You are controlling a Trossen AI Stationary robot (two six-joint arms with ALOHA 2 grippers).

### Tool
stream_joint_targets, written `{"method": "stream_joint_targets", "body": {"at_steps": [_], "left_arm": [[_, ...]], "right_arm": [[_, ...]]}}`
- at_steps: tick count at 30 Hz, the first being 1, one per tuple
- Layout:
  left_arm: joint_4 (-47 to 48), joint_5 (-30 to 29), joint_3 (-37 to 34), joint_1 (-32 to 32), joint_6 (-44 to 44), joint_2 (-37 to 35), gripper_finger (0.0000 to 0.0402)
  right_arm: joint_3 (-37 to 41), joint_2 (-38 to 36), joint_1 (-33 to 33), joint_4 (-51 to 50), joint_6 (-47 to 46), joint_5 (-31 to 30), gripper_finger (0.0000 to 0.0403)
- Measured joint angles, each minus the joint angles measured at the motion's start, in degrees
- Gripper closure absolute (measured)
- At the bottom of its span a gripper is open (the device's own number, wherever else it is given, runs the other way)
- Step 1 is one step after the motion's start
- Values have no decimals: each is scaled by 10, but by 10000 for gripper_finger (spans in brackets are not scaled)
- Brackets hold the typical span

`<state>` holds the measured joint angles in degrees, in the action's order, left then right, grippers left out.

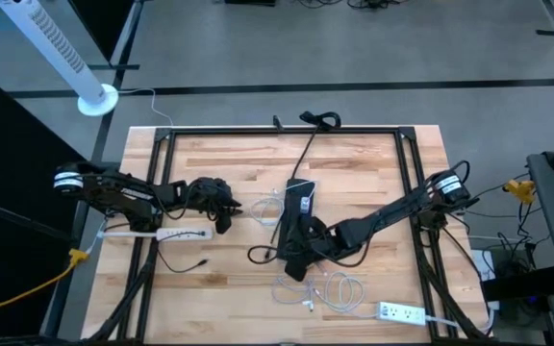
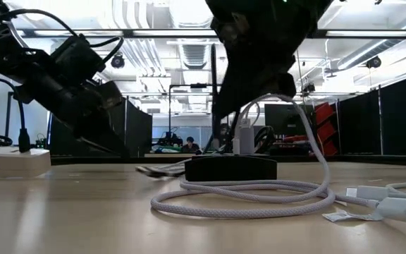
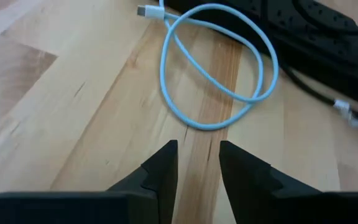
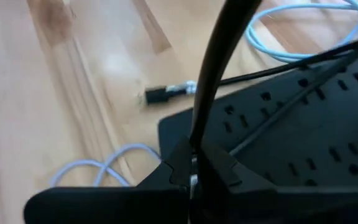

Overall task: Insert USB
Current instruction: Insert the black charger cable into the black outlet extension

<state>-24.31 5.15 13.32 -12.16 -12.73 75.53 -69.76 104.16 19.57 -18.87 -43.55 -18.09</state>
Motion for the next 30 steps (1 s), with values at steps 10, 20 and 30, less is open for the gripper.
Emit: {"method": "stream_joint_targets", "body": {"at_steps": [10,20,30], "left_arm": [[-5,0,0,1,0,-4,295],[-3,0,0,1,-3,-4,287],[7,0,0,1,-4,-4,293]], "right_arm": [[0,3,20,-20,-24,-42,403],[6,13,25,-13,9,-55,403],[-9,21,27,-23,67,-46,403]]}}
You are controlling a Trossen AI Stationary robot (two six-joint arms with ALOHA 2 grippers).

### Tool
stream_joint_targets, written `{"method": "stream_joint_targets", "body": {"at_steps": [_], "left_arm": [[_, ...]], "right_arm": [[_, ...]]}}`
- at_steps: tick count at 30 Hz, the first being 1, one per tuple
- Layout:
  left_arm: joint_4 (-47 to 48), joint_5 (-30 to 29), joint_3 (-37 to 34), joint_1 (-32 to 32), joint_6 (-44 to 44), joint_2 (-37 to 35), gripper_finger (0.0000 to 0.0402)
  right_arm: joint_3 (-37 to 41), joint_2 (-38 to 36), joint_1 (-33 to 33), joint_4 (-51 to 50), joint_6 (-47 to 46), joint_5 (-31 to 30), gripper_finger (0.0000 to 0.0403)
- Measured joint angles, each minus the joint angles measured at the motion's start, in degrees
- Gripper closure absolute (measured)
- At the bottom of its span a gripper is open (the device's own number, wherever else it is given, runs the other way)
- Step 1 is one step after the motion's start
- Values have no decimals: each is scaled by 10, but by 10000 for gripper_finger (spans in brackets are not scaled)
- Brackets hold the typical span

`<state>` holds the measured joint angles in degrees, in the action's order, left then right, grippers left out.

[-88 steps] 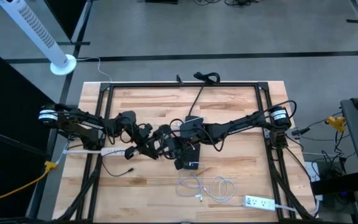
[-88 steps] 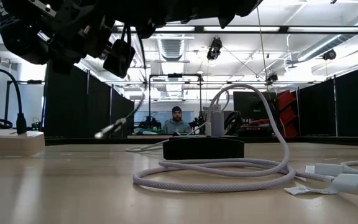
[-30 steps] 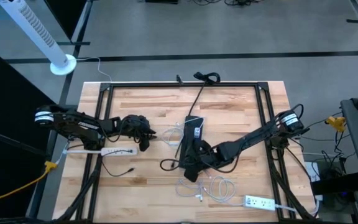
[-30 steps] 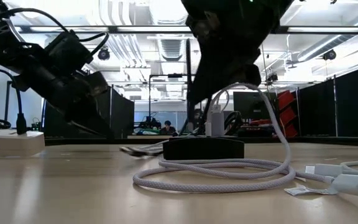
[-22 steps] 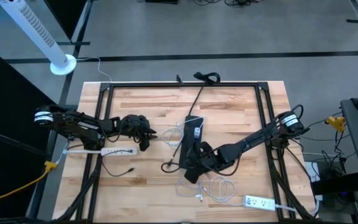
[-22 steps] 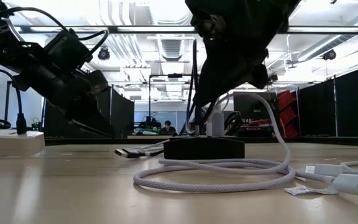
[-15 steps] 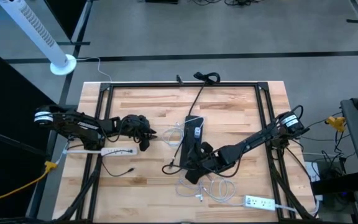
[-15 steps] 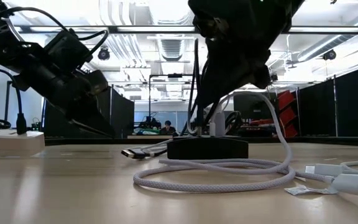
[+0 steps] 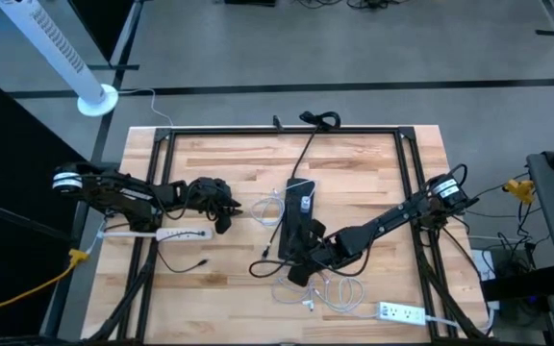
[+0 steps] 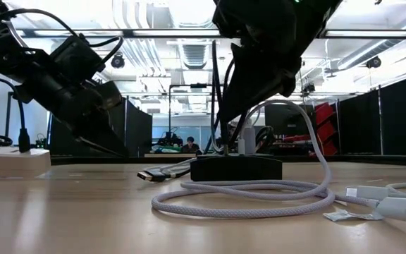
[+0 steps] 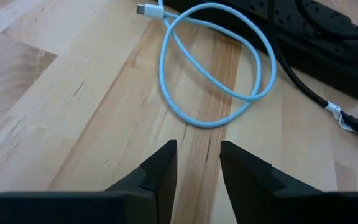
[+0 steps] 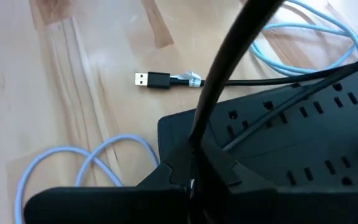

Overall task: Insert USB
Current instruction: Insert the black charger cable into the black outlet extension

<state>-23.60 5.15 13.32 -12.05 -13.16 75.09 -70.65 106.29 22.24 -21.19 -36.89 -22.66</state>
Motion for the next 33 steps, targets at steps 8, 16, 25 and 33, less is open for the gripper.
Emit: {"method": "stream_joint_targets", "body": {"at_steps": [8,16,25,33], "left_arm": [[3,0,0,0,-8,0,291],[7,0,0,0,-9,0,287],[7,0,0,0,-14,0,294],[-1,0,0,0,-22,0,286]], "right_arm": [[-3,-2,1,-38,5,5,403],[-35,0,-2,-95,15,17,403],[-39,0,-8,-103,20,23,403],[-40,5,-10,-100,18,21,403]]}}
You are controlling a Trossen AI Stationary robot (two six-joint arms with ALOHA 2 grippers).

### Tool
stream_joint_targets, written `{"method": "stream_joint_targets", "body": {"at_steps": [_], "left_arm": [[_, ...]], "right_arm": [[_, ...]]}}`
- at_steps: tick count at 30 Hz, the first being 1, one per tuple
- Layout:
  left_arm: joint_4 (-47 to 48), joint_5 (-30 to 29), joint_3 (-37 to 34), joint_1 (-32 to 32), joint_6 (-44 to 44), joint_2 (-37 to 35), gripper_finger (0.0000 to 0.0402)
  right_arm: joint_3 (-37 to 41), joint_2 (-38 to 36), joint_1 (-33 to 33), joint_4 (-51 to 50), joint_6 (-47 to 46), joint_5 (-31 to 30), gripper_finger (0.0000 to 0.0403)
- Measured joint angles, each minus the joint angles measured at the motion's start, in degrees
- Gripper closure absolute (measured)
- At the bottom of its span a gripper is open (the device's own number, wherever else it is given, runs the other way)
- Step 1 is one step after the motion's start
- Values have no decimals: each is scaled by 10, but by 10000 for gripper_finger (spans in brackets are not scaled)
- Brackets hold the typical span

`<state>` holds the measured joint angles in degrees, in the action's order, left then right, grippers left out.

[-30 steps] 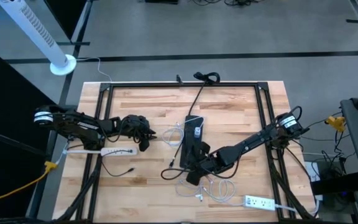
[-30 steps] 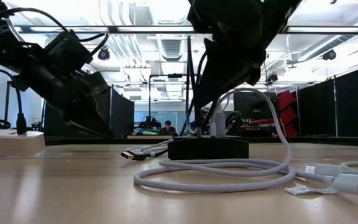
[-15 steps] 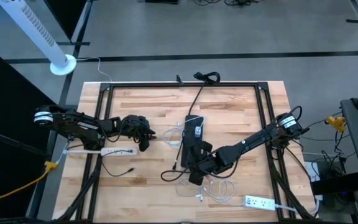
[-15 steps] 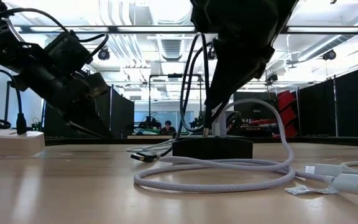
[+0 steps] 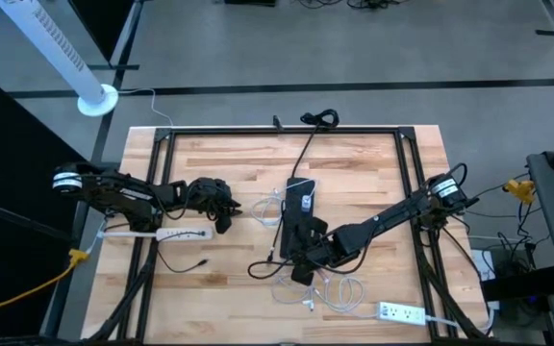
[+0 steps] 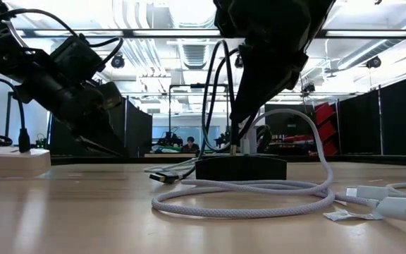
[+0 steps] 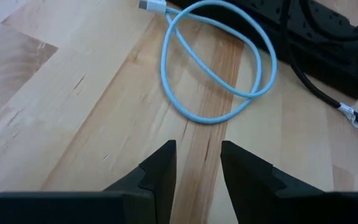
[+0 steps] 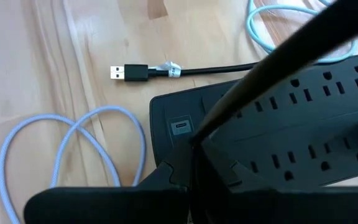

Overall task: Insert USB
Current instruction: Insert the black charger cable into the black outlet extension

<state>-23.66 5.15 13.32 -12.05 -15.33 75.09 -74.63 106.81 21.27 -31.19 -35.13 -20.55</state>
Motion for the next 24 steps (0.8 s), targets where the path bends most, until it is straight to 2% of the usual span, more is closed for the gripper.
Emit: {"method": "stream_joint_targets", "body": {"at_steps": [3,6,10,13,17,21,24], "left_arm": [[-18,0,0,0,-3,0,286],[-83,-2,0,16,-2,1,289],[-226,38,-11,86,79,15,296],[-297,27,-10,147,140,30,296],[-313,-25,6,195,161,58,298],[-312,-32,35,213,146,113,298],[-312,-32,67,219,144,167,298]], "right_arm": [[0,0,1,-1,-8,-1,403],[0,1,1,-2,-14,-1,403],[0,1,1,-3,-15,-3,403],[0,1,0,-4,-15,-4,403],[0,1,-2,-6,-44,-5,403],[0,1,-3,-19,-109,-16,403],[-1,-1,-3,-22,-116,-11,403]]}}
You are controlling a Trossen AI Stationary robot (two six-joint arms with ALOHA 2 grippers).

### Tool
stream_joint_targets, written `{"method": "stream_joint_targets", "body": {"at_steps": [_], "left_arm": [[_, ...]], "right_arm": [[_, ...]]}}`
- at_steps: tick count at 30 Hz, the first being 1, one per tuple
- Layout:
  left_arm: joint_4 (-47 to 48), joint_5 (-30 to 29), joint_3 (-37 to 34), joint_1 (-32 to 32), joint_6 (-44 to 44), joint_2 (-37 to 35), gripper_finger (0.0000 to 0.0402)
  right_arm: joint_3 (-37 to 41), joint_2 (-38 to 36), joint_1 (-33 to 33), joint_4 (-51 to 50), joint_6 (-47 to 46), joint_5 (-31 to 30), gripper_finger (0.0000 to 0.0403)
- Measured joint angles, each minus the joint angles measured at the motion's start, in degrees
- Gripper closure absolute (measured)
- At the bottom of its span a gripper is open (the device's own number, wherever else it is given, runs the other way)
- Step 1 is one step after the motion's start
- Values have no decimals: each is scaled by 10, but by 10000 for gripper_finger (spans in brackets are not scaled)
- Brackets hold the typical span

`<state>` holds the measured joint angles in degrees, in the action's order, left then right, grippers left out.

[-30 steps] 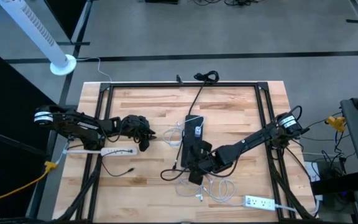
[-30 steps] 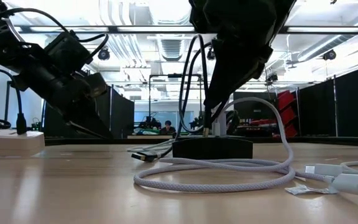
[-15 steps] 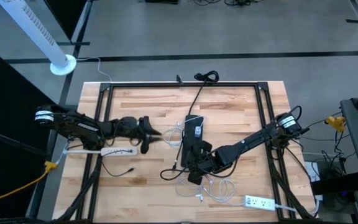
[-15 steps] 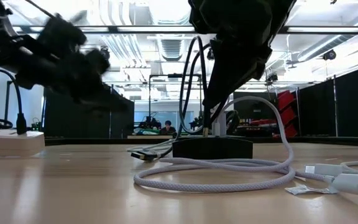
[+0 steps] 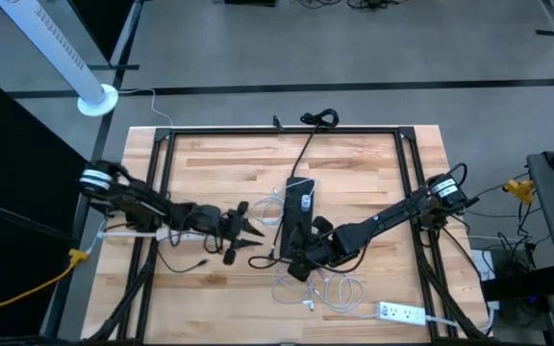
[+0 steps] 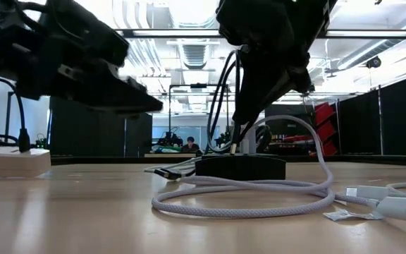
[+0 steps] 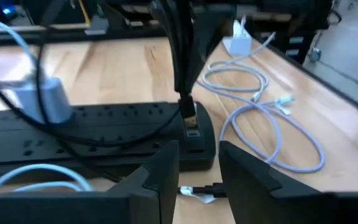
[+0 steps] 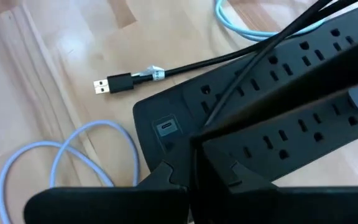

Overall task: Insert USB
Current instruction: Insert the black charger cable into the black outlet extension

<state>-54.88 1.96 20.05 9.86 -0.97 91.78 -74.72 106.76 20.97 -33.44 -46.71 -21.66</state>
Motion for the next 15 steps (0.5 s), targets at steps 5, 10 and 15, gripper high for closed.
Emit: {"method": "stream_joint_targets", "body": {"at_steps": [5,10,15], "left_arm": [[0,0,57,1,9,82,298],[2,0,98,2,10,144,299],[-9,0,137,5,-2,183,299]], "right_arm": [[-6,0,1,-7,10,9,403],[-14,0,0,-11,46,23,403],[-17,1,-6,-10,77,26,403]]}}
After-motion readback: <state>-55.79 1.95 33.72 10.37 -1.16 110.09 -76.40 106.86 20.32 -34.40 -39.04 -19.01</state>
